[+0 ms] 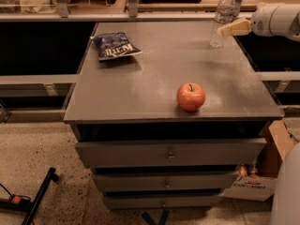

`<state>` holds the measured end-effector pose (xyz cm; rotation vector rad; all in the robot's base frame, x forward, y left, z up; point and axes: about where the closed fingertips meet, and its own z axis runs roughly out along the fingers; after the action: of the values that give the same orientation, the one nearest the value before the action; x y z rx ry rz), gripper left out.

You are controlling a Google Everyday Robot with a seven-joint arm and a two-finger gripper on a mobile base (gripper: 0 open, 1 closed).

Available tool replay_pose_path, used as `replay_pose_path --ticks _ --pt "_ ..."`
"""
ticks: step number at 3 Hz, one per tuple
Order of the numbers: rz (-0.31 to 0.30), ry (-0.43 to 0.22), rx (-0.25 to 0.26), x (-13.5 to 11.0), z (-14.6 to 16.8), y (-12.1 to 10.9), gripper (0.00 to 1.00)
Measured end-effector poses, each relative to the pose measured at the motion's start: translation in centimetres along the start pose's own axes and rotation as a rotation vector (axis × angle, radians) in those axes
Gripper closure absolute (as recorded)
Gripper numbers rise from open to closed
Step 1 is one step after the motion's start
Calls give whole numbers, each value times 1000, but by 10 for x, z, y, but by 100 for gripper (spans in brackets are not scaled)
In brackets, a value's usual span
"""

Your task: Move water bottle near apple

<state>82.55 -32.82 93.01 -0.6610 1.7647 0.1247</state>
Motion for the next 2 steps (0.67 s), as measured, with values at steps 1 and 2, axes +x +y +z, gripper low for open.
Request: replay_pose_path --ticks 1,2 --pt "10 -5 20 5 15 -7 0" --pt "12 -14 20 7 30 -9 0"
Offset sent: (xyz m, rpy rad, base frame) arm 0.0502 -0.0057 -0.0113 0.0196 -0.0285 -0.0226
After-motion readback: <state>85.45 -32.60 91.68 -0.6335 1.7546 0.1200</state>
